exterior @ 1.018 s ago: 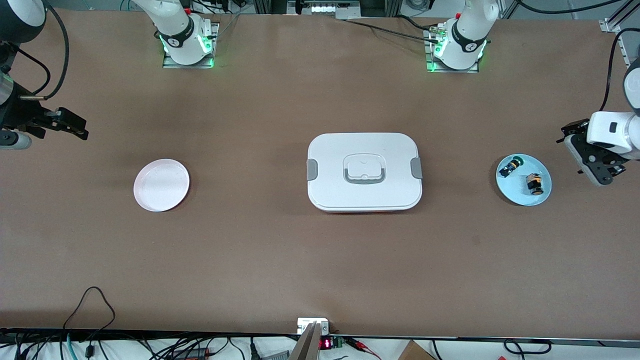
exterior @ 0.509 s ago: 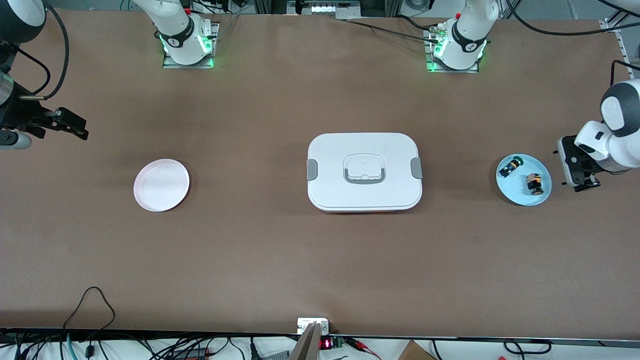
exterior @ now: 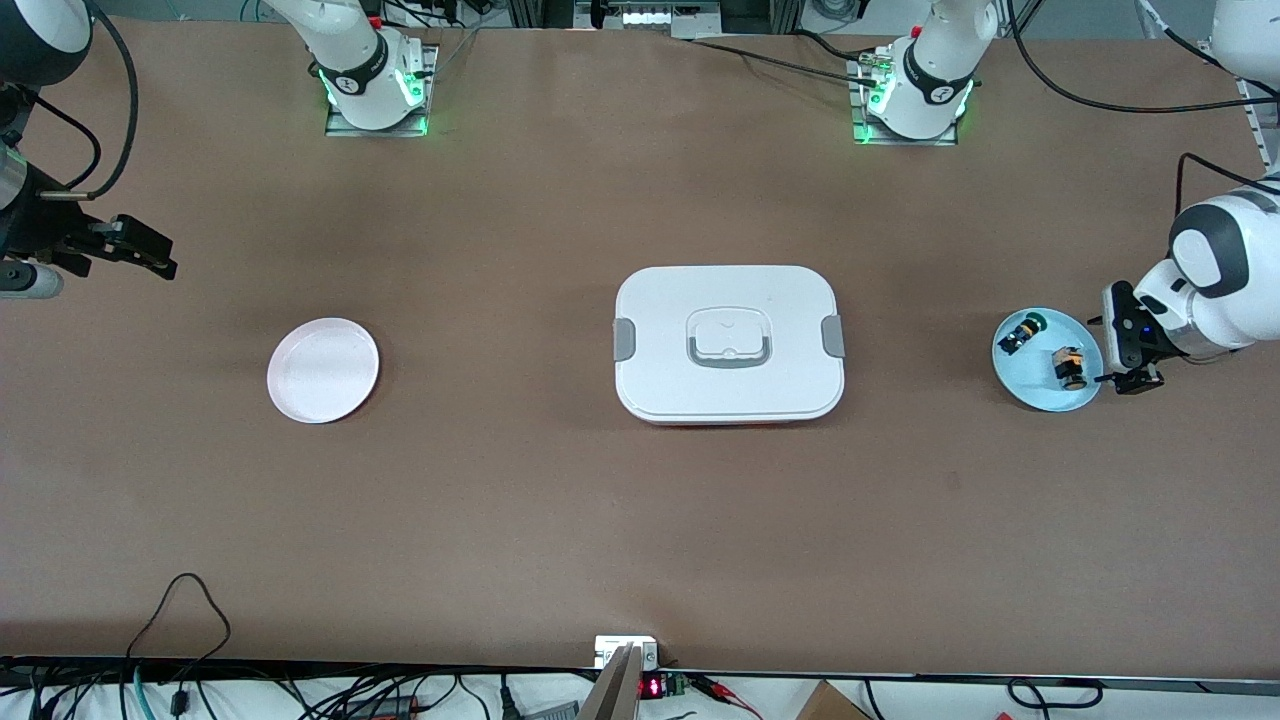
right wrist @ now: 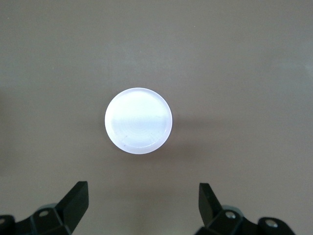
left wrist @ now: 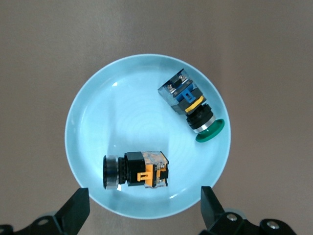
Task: Transfer orange switch to right arm and place
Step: 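Lower the left gripper over the blue dish onto the orange switch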
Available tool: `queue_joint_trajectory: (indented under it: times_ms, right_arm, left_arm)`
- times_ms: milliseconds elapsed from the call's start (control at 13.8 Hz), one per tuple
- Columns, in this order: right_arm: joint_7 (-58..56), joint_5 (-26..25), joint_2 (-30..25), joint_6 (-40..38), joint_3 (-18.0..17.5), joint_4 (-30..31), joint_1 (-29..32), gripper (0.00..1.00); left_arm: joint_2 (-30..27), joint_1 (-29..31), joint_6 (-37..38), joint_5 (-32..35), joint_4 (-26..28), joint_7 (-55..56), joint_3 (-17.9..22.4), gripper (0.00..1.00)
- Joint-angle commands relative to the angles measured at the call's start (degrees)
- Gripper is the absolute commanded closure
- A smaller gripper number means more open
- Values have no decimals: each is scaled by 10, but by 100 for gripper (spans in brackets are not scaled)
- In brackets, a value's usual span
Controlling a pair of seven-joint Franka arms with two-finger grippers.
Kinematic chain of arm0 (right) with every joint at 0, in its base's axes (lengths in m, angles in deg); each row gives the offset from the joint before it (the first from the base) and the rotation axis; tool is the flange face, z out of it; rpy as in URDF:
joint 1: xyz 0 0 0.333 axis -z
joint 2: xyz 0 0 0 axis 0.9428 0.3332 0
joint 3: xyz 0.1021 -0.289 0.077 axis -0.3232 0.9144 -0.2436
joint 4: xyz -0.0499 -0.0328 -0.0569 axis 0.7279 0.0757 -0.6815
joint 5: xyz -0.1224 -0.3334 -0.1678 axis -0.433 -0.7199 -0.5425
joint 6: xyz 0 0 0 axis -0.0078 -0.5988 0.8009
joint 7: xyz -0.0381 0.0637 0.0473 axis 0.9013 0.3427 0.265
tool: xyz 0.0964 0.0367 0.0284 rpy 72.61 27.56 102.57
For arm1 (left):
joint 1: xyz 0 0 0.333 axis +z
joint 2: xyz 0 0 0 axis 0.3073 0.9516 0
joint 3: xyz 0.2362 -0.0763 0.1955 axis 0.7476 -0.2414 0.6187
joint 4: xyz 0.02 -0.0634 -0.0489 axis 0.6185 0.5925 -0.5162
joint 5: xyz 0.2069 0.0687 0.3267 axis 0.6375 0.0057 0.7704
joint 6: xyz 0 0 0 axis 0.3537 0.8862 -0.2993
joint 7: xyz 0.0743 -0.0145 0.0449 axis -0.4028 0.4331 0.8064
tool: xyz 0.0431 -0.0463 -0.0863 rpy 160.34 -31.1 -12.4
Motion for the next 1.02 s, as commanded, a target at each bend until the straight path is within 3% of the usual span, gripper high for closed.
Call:
queue_joint_trajectory:
  times_ms: [0, 945]
  right_arm:
    - [-10, 8, 5, -12, -3, -14, 1, 0]
    - [-19, 8, 8, -20, -6, -17, 0, 0]
  left_arm:
    - [9, 6, -23, -39, 6, -53, -5, 0]
    - [47, 8, -70, -76, 6, -96, -5, 0]
